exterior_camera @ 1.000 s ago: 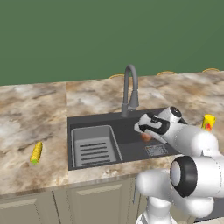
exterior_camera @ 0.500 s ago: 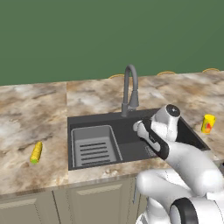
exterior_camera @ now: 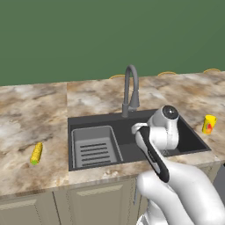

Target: Remove the onion and corn from the sink. Then move the bowl and cup from the counter to the sink for washing.

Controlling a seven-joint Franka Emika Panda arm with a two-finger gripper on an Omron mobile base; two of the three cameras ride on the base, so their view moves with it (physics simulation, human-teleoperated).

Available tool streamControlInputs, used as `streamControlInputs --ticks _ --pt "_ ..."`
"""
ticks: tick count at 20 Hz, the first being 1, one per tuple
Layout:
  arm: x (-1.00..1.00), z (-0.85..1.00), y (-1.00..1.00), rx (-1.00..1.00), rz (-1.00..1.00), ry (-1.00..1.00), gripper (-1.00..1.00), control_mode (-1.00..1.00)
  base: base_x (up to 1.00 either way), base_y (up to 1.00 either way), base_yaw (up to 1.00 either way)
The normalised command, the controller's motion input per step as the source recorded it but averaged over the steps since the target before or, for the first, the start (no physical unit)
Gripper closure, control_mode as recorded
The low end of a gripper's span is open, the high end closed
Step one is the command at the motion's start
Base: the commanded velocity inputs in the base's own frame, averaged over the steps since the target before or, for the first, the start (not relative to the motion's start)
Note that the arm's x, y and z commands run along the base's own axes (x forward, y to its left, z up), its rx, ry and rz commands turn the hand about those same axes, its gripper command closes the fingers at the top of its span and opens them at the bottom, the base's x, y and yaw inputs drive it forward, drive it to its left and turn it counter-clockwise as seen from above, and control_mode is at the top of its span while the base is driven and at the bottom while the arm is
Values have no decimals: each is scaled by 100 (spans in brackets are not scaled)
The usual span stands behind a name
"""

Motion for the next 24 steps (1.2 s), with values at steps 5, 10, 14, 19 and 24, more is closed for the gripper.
streamControlInputs --ticks 5,10,14,19,24 --pt "-25 23 27 0 0 10 100 -100 0 0 0" --pt "-21 16 36 0 0 1 100 -100 0 0 0" --pt "-15 19 40 0 0 1 100 -100 0 0 0" --pt "-7 15 45 -3 4 4 100 -100 0 0 0" --pt "-5 9 47 -1 3 5 100 -100 0 0 0"
